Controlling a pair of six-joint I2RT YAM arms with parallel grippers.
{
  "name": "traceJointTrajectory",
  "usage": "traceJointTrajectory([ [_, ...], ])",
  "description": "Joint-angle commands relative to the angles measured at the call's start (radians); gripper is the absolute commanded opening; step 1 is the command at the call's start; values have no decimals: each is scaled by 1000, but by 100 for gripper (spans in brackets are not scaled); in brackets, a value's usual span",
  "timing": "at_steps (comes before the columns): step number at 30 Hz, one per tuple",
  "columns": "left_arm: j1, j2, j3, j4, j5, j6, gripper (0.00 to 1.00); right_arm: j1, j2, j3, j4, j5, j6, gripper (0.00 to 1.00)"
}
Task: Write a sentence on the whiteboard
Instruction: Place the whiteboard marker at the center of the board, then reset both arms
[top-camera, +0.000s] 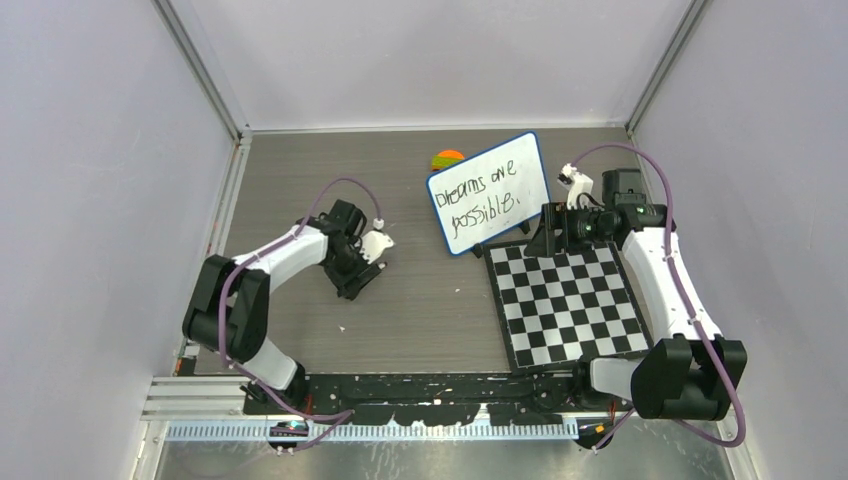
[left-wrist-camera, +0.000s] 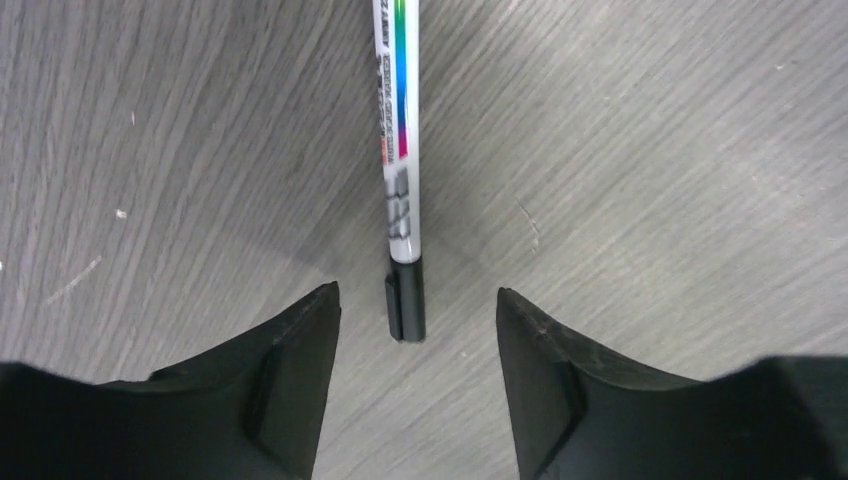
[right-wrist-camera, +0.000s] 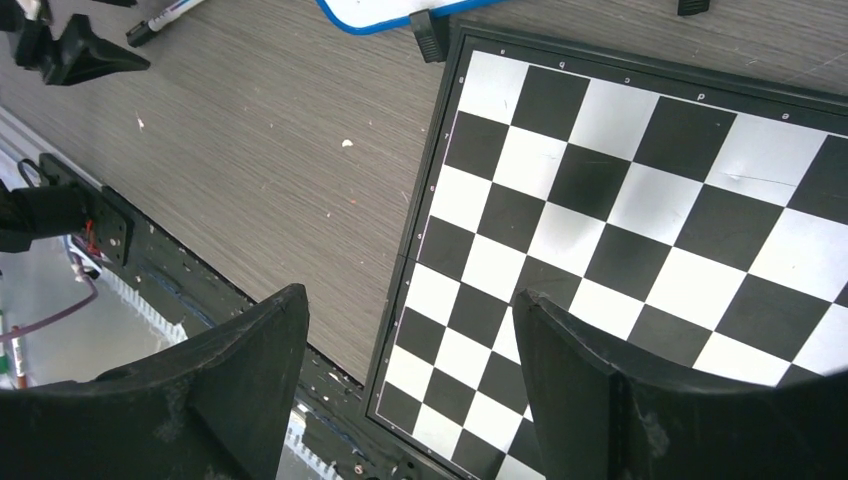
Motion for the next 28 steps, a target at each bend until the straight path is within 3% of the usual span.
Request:
traceJointTrajectory([
  [1, 2, -107, 64, -98, 29, 0, 67, -8, -27, 52, -31, 9, -44, 81],
  [2, 4, -124, 87, -123, 43, -3, 74, -10, -26, 59, -36, 9, -49, 83],
  [4, 21, -148, 158, -179, 98, -3, 98, -26, -18, 83, -46, 9, -60, 88],
  [5, 43, -155, 196, -211, 130, -4, 100, -41, -11, 102, -53, 9, -67, 90],
  [10, 275, -133, 453, -355, 345, -24, 100, -184, 63, 248, -106, -34, -121, 92],
  [15, 524, -104, 595, -364, 480, -119, 100, -345, 158, 353, -128, -60, -179, 92],
  [22, 715, -121, 501, -261, 487, -202, 100, -512, 288, 334, -138, -93, -250, 92],
  [28, 738, -155, 360, -183, 442, -205, 100, -549, 331, 271, -127, -88, -283, 92],
])
